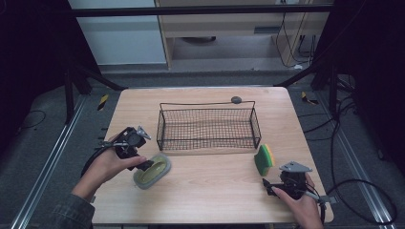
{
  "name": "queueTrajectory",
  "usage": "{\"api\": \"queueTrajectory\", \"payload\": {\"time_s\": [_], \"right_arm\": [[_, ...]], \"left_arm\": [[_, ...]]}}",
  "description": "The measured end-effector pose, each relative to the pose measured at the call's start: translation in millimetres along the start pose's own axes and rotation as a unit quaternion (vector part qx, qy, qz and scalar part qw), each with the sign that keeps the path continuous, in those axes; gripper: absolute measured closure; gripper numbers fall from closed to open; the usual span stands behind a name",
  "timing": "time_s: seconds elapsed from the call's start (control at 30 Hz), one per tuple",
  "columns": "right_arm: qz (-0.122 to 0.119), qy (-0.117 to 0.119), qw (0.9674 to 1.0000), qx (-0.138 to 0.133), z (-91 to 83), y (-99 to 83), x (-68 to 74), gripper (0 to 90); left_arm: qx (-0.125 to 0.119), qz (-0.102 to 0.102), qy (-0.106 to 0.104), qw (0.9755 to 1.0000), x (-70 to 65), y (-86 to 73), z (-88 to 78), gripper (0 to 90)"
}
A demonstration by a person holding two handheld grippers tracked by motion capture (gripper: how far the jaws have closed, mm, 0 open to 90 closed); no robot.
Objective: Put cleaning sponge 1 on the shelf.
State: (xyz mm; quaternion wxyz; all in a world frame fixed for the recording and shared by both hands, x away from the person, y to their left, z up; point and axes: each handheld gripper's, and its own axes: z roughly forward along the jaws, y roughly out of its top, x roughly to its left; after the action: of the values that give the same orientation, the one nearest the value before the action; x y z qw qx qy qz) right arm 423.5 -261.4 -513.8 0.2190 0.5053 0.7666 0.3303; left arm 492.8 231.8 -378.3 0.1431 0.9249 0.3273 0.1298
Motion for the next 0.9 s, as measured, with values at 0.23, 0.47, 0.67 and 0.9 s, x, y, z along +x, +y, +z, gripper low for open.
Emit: {"api": "queueTrajectory", "payload": {"time_s": [0.23, 0.47, 0.67, 0.9], "right_arm": [[0.001, 0.0, 1.0, 0.0, 0.0, 0.1, 0.1, 2.2], [0.001, -0.001, 1.0, 0.001, 0.3, 0.6, 0.2, 2.0], [-0.001, 0.001, 1.0, 0.0, -1.8, -1.8, 1.5, 2.0], [-0.004, 0.005, 1.0, 0.002, -1.7, -1.5, 0.9, 1.9]], "left_arm": [[0.022, 0.011, -0.011, 0.9996, 3.5, -2.9, 9.9, 8.0], [0.036, 0.015, -0.019, 0.9991, 2.8, -3.3, 14.9, 15.8], [0.06, 0.01, -0.008, 0.9981, -8.1, -0.7, 18.2, 32.3], [0.073, 0.003, -0.033, 0.9968, -11.9, 5.7, 33.6, 43.2]]}}
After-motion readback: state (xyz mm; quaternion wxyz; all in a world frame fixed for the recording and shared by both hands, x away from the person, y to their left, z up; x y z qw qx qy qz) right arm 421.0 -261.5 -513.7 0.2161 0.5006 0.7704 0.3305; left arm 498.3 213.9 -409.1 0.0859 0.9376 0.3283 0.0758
